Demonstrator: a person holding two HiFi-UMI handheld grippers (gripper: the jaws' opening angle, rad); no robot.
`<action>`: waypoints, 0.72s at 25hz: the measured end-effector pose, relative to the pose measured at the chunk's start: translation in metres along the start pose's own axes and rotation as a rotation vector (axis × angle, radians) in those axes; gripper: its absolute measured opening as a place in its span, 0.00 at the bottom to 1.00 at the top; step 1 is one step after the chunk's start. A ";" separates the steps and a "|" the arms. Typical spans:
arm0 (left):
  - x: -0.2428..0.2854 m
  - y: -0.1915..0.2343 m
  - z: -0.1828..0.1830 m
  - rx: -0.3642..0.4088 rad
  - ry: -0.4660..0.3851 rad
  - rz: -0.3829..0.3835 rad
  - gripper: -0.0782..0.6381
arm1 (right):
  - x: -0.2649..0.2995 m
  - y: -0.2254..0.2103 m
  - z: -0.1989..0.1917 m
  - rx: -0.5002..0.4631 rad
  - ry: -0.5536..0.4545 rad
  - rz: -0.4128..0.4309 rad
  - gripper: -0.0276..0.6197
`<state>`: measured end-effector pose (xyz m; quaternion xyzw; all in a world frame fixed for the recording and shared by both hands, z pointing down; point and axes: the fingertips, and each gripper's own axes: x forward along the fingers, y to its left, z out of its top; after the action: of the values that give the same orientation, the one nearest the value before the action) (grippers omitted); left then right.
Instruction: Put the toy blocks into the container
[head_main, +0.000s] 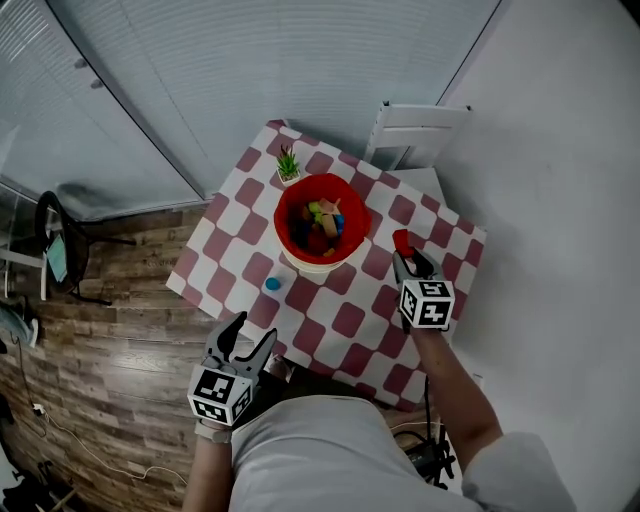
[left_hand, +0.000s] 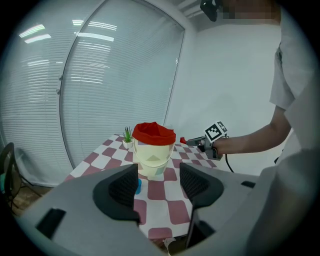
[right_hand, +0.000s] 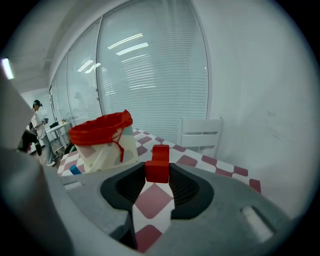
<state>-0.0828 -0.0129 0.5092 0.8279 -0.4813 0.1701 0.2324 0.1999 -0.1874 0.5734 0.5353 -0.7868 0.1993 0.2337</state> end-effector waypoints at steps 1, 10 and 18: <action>-0.001 0.001 0.001 -0.003 -0.006 -0.005 0.44 | -0.004 0.007 0.009 -0.004 -0.013 0.008 0.27; -0.009 0.013 0.001 -0.007 -0.035 -0.025 0.45 | -0.029 0.072 0.076 -0.061 -0.111 0.085 0.27; -0.026 0.026 -0.001 -0.028 -0.056 -0.012 0.45 | -0.021 0.127 0.085 -0.108 -0.082 0.163 0.27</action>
<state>-0.1176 -0.0052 0.5025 0.8320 -0.4848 0.1386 0.2314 0.0742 -0.1759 0.4840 0.4638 -0.8464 0.1527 0.2126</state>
